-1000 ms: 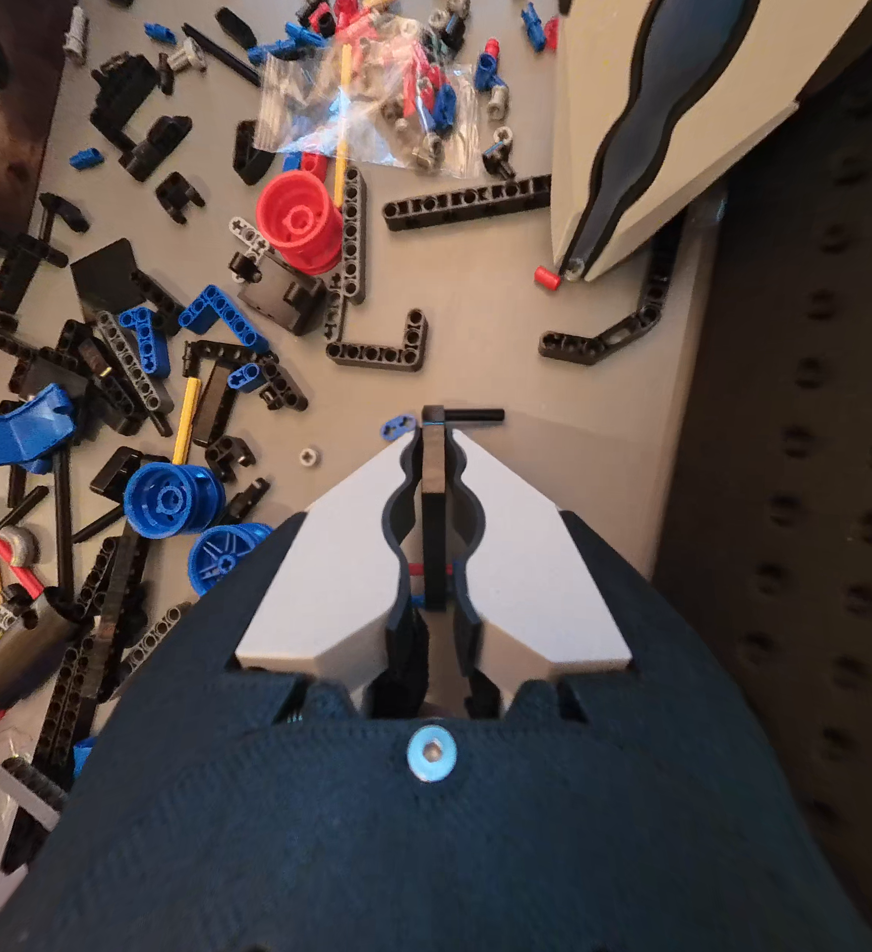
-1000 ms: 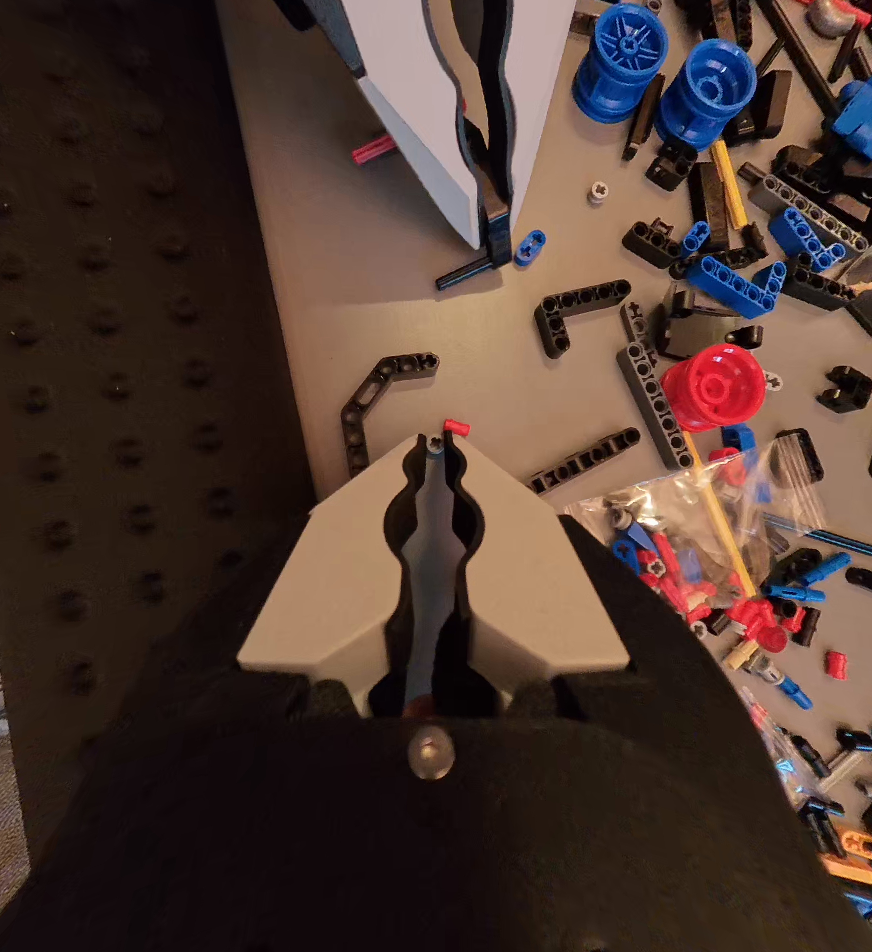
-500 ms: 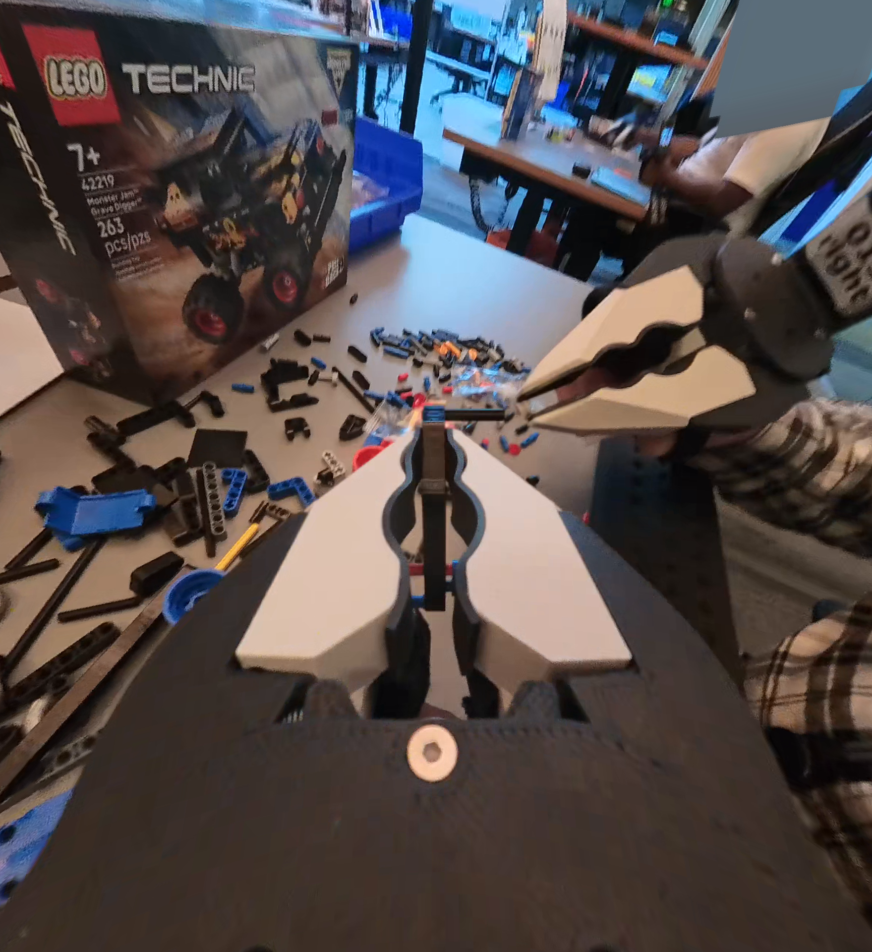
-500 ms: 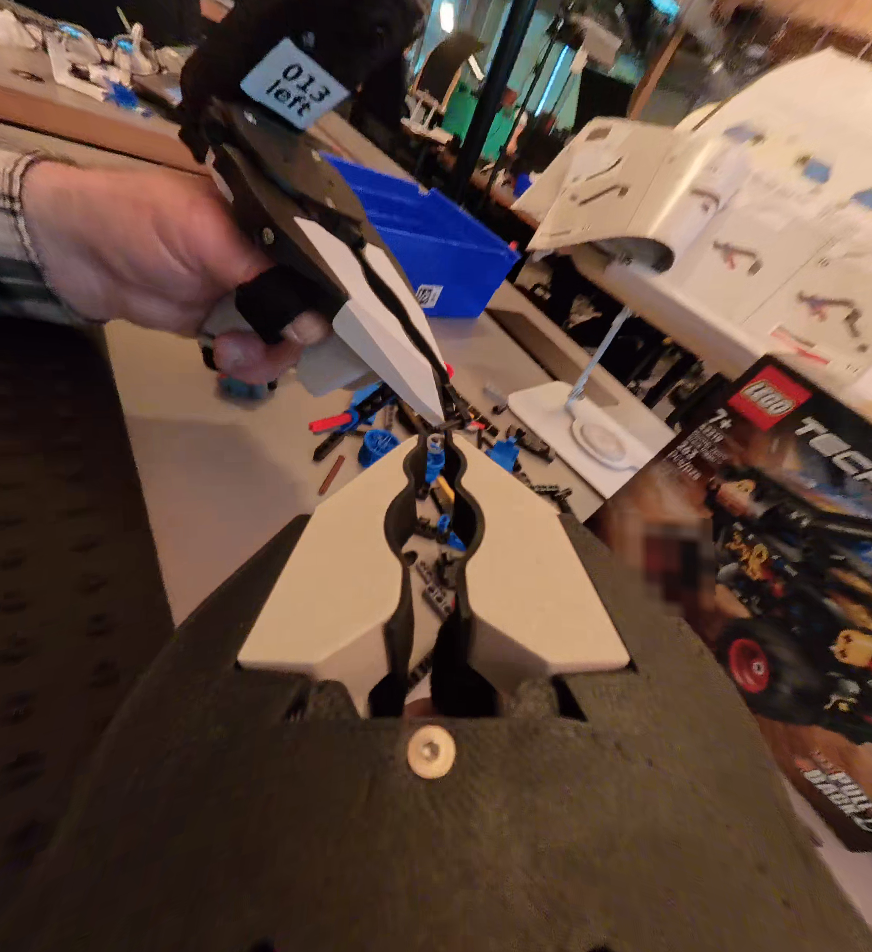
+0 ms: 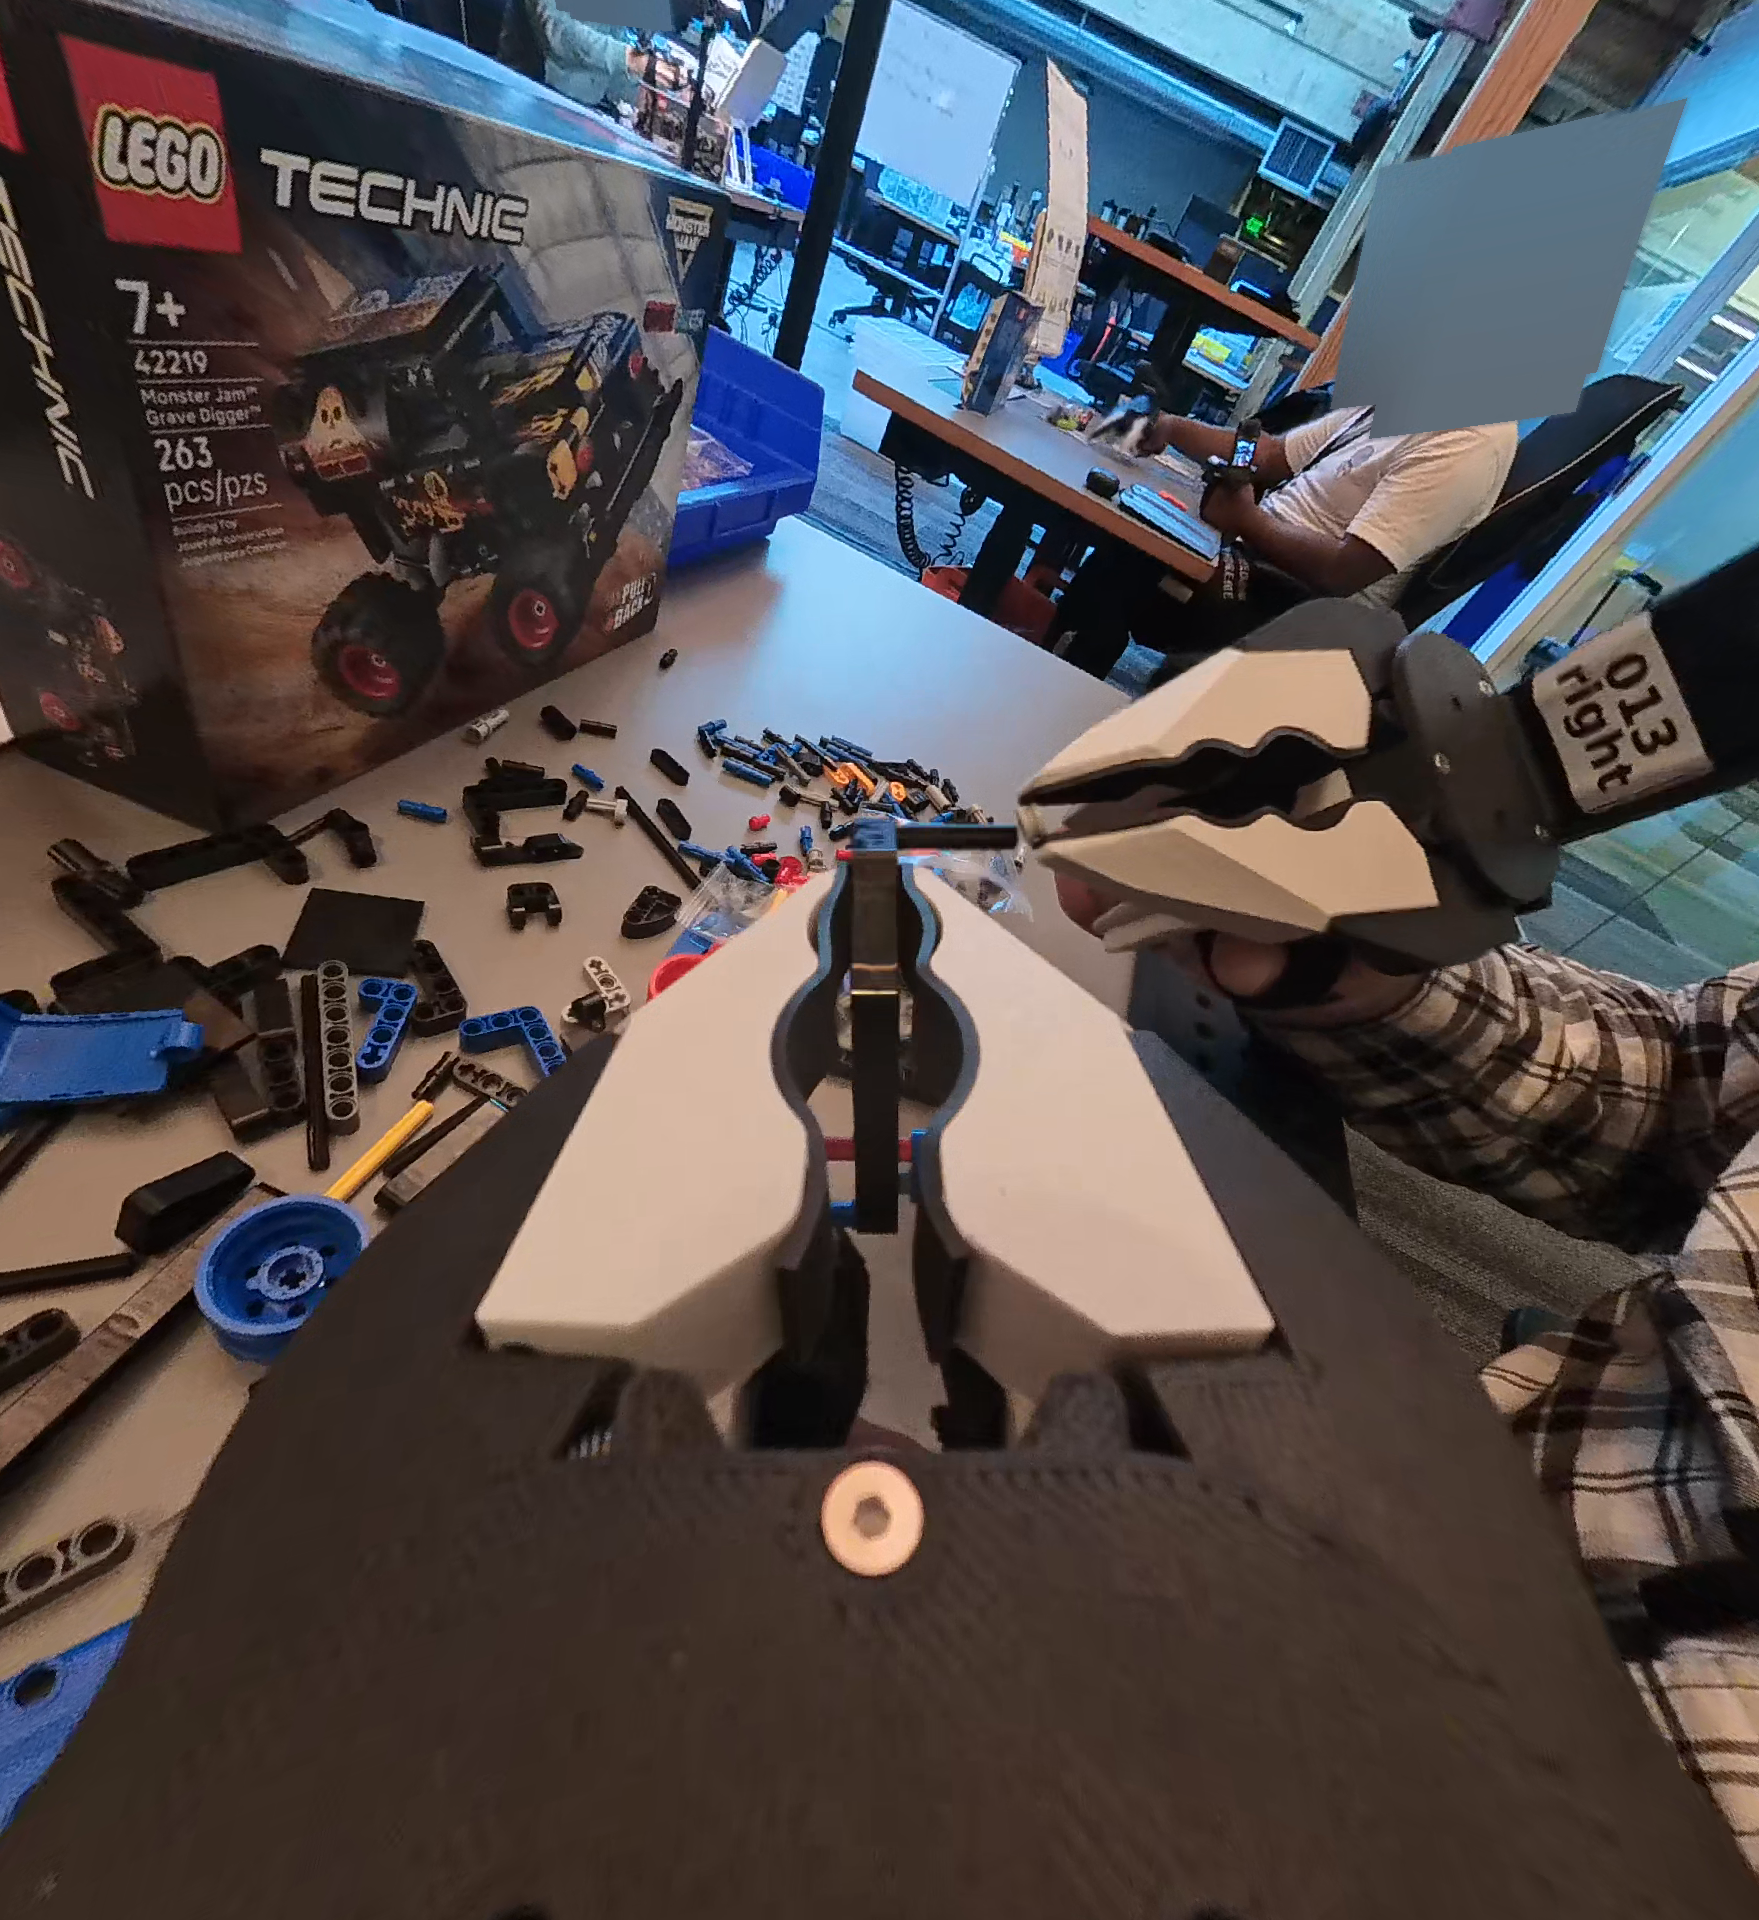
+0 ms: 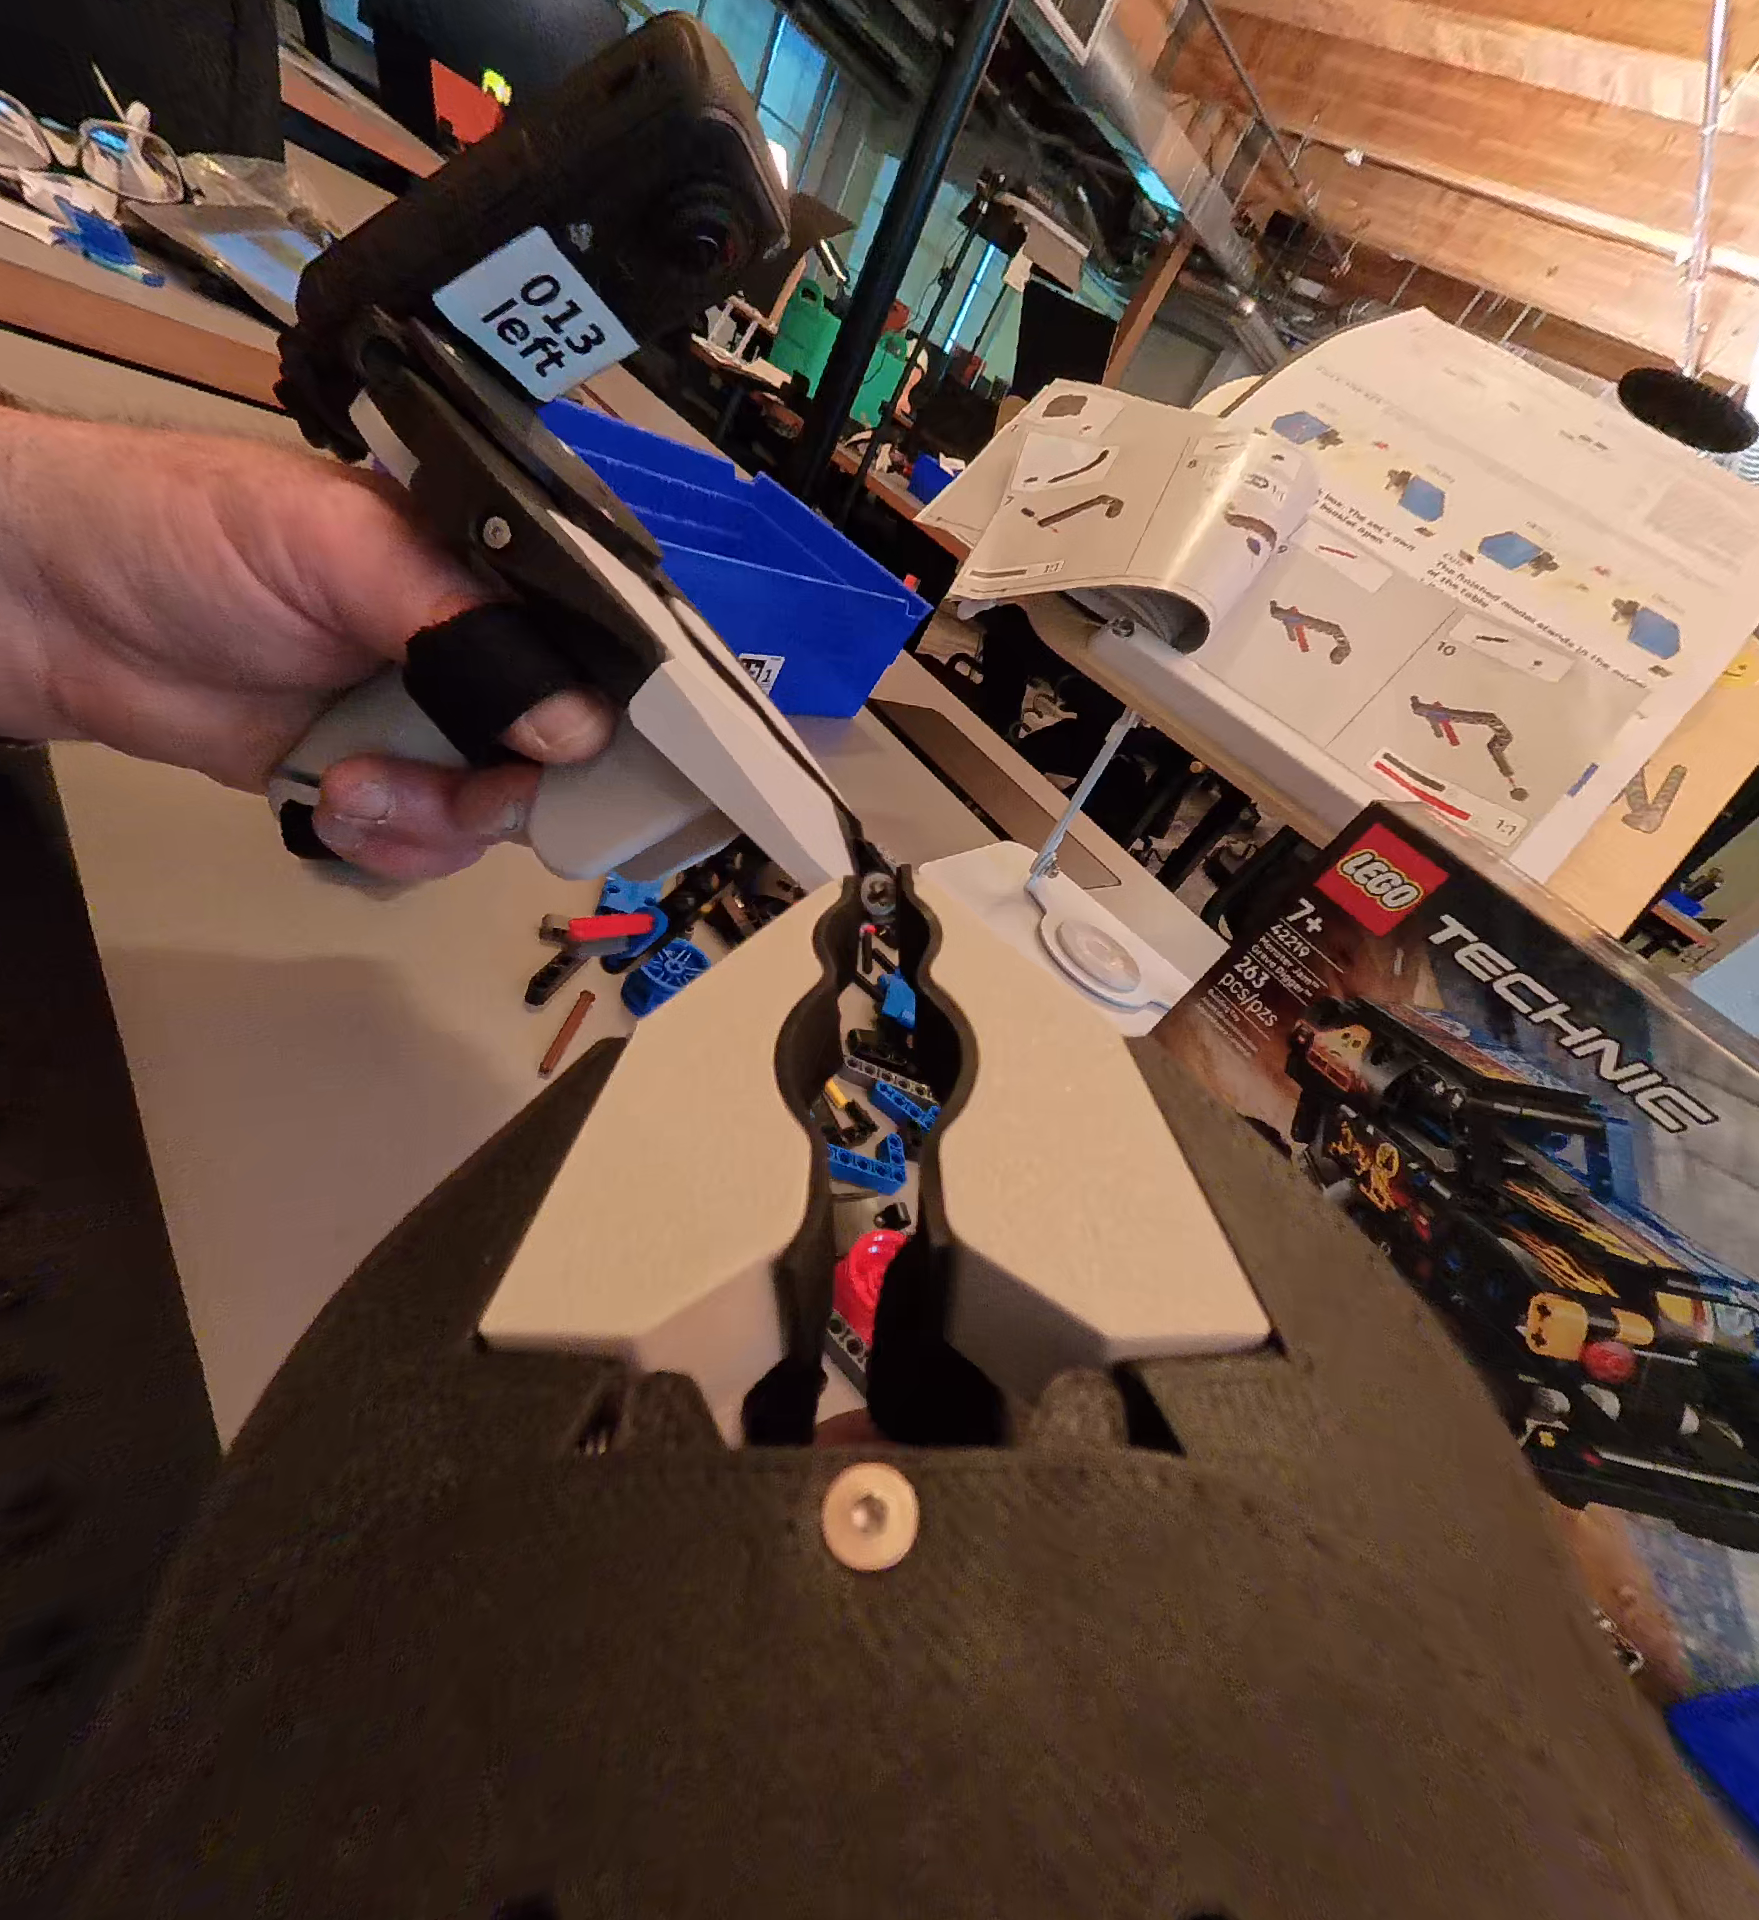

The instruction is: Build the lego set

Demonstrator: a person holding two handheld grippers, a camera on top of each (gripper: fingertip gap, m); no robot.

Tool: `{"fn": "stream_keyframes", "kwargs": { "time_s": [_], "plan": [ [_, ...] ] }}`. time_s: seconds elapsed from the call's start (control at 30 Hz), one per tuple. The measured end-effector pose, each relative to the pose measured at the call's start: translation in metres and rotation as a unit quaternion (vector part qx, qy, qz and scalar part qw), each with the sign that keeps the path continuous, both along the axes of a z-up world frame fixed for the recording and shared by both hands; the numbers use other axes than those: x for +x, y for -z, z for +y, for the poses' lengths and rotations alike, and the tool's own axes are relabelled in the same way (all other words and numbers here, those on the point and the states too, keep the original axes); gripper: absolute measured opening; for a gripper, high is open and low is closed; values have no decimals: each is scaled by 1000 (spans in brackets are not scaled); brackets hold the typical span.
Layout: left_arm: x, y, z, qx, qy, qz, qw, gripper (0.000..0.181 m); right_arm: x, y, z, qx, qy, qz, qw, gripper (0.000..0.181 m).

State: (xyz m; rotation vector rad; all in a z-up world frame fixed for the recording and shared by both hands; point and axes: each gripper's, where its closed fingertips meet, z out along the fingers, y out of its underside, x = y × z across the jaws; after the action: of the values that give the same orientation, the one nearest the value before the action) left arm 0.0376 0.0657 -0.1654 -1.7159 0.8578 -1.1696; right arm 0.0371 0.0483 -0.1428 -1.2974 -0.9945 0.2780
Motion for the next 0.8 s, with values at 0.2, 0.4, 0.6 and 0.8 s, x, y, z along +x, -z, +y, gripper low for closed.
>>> {"fn": "stream_keyframes", "kwargs": {
  "time_s": [0.2,0.4,0.6,0.8],
  "plan": [
    [1,-2,1,-23,3,-21,1000,5,1,1,1,6,6,-2,1000,4],
    [2,-4,1,-43,1,-43,998,5,1,-3,2,27,23,0,999,4],
    [5,-7,-1,-72,11,-72,995,5,2,-7,2,57,34,0,998,5],
    [8,-14,-7,-95,34,-107,989,5,4,-15,-2,91,21,18,995,5]
  ]
}}
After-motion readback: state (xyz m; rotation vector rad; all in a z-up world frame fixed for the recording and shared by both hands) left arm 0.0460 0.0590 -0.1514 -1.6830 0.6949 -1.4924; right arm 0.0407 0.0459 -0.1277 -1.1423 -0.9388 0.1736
